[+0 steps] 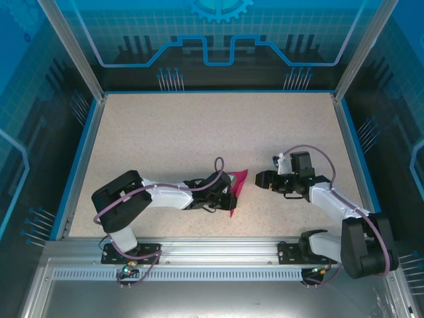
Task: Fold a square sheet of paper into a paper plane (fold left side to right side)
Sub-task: Fold the wing for the fifth time at the center of the table.
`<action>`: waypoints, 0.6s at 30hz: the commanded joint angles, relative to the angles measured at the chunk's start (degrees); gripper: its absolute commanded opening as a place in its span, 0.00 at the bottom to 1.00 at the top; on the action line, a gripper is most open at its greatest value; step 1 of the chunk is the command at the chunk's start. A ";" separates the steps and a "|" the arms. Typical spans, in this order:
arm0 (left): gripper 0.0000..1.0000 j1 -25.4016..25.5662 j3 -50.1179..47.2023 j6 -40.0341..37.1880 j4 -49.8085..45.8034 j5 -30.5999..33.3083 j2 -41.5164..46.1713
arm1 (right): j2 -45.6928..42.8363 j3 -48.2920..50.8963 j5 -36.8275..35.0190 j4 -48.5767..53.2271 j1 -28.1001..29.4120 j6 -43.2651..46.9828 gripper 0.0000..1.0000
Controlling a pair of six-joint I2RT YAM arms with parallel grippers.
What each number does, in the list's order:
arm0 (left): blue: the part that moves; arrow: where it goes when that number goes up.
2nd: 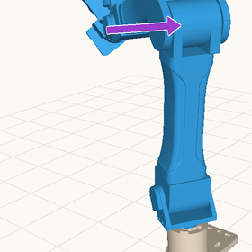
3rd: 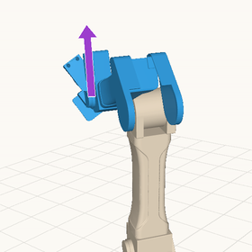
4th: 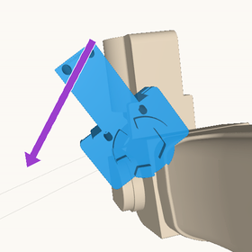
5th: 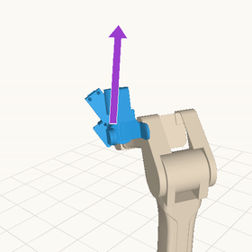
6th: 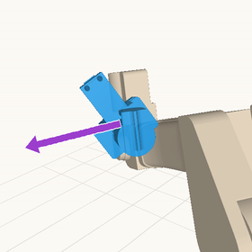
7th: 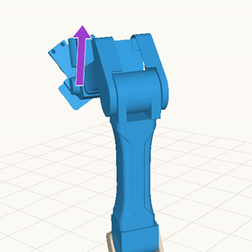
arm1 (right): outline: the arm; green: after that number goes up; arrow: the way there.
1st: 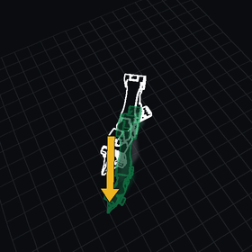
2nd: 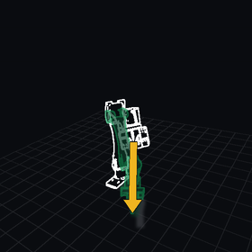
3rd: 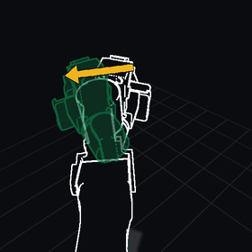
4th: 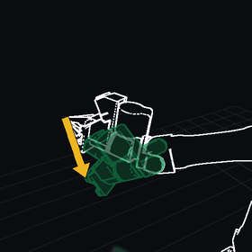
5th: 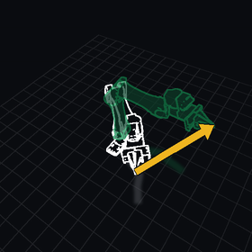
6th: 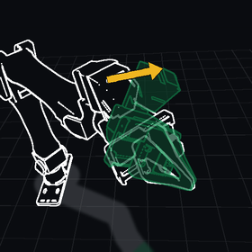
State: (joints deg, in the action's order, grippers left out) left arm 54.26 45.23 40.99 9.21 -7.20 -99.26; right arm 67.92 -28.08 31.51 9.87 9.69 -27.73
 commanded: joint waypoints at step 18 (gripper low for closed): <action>0.00 -2.05 -12.70 15.27 27.47 -3.70 -0.53 | 12.59 1.59 -7.78 -17.53 14.37 -11.90 0.51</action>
State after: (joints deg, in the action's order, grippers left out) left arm 52.77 34.06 53.60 31.31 -9.98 -99.29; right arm 79.13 -25.39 25.26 -4.89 22.83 -37.30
